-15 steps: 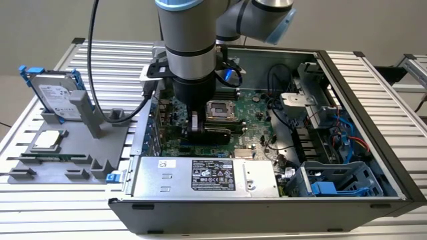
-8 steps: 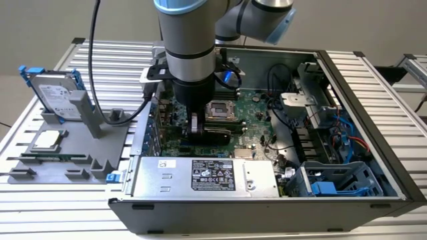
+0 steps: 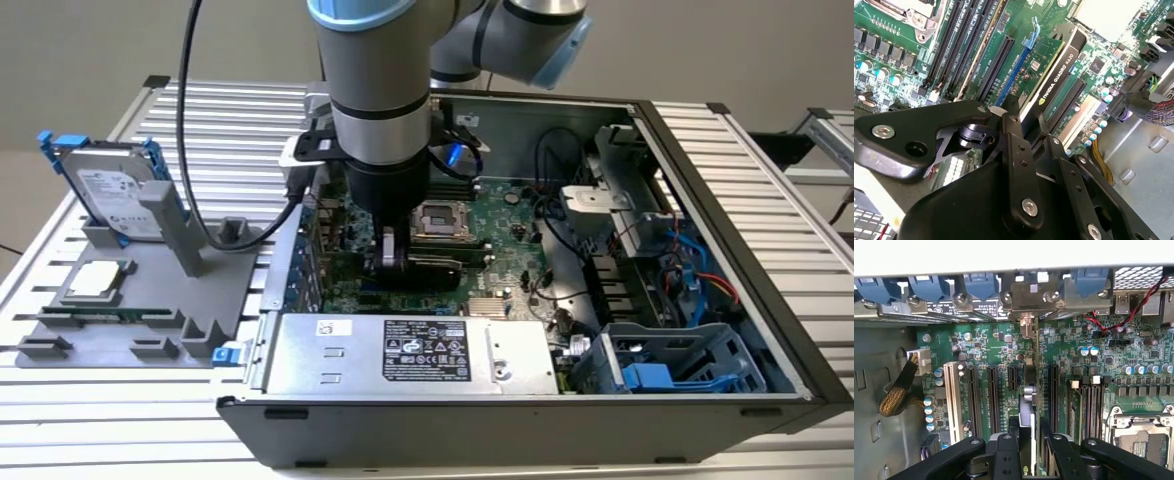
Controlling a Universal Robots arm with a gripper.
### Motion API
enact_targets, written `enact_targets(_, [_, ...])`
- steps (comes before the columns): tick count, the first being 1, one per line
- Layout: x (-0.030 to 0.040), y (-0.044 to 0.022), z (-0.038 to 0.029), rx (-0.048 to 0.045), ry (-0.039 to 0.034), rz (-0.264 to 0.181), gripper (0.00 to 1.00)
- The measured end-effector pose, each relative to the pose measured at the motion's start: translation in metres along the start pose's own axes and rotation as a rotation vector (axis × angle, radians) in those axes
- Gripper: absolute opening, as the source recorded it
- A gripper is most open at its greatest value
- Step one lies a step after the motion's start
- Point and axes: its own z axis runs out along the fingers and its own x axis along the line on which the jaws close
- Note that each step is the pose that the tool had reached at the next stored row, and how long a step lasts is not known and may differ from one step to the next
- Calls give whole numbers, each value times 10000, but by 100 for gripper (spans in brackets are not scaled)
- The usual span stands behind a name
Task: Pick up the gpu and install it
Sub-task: 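Insert the gpu into the slot, then press down on the gpu until it lock into place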
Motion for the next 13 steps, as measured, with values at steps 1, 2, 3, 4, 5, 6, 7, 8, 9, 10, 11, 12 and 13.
enact_targets(1, [0, 0, 2, 1, -5, 1, 0])
enact_targets(2, [0, 1, 3, 2, -5, 2, 0])
enact_targets(3, [-1, 0, 7, 7, -12, 3, 0])
enact_targets(4, [-1, 0, 6, 6, -10, 2, 100])
enact_targets(5, [-1, 0, 5, 4, -9, 1, 100])
enact_targets(6, [0, 0, 3, 1, -3, 0, 100])
enact_targets(7, [0, 0, 3, 1, -3, 0, 100])
enact_targets(8, [0, 0, 3, 0, -2, 0, 100])
enact_targets(9, [0, 0, 3, 0, -1, 0, 100])
enact_targets(10, [0, 0, 3, 0, 0, 0, 100])
enact_targets(11, [0, -1, -10, -2, 11, -1, 100])
enact_targets(12, [0, -6, -54, 0, 9, 7, 100])
enact_targets(13, [0, -10, -99, 0, 10, 8, 100])
